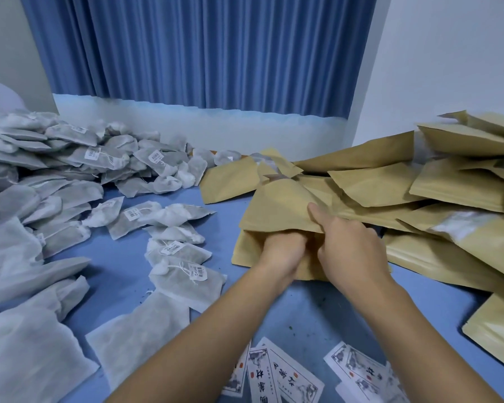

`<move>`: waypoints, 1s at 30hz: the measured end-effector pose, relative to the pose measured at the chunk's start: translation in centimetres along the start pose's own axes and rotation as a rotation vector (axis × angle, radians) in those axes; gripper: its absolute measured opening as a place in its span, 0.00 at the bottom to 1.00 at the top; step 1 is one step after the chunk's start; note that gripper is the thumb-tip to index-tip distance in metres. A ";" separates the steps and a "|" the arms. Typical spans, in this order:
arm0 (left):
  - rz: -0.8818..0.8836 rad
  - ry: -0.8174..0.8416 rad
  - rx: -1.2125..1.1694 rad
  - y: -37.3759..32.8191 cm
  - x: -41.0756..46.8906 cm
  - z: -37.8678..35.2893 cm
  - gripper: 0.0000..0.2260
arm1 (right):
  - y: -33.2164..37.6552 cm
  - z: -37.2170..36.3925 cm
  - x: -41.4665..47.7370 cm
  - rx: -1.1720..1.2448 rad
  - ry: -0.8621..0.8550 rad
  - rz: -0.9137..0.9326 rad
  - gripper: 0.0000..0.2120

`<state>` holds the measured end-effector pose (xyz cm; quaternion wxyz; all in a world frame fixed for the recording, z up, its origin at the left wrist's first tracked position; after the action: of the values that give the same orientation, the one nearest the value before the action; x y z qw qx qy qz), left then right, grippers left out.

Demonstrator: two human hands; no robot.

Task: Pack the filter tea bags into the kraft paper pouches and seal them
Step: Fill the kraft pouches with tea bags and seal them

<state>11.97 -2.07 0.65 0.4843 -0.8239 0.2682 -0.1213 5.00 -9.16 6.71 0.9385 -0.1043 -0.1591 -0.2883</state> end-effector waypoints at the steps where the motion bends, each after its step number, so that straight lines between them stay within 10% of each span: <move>1: -0.097 0.023 0.372 -0.4 -0.3 0.3 0.11 | -0.1 0.2 -0.1 -0.013 -0.002 -0.008 0.37; 4: -0.733 0.095 1.100 -3.1 -3.3 -0.3 0.06 | 0.8 0.6 0.2 -0.049 -0.036 -0.018 0.30; 7: -1.218 0.014 1.179 -5.5 -8.0 0.4 0.05 | 1.9 1.0 1.5 -0.060 -0.028 -0.033 0.21; 12: -0.704 -0.485 1.475 -6.4 -6.8 8.1 0.16 | 1.3 2.0 2.6 -0.016 -0.068 -0.115 0.18; 17: -0.026 -0.469 1.422 -5.0 -5.1 15.4 0.28 | 1.4 1.8 2.4 -0.026 -0.049 -0.111 0.20; 24: -0.926 -0.240 0.655 -9.0 -9.5 7.5 0.30 | 2.1 1.3 2.0 -0.003 -0.044 -0.099 0.19; 30: -0.821 -0.066 0.729 -5.6 -6.7 3.8 0.09 | 1.7 1.4 2.4 0.076 -0.024 -0.086 0.22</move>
<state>10.00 6.68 3.97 0.6592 -0.6432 -0.1501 -0.3594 7.48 -8.61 8.64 0.9265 -0.0653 -0.1855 -0.3207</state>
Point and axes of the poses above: each hand's wrist, its own x-axis towards the middle knuckle, its own z-axis out of the back of the hand, y = z × x, the point moved 10 cm from there along x, towards the middle knuckle, and after that the axes turned 12 degrees about -x, right-handed, at the moved point
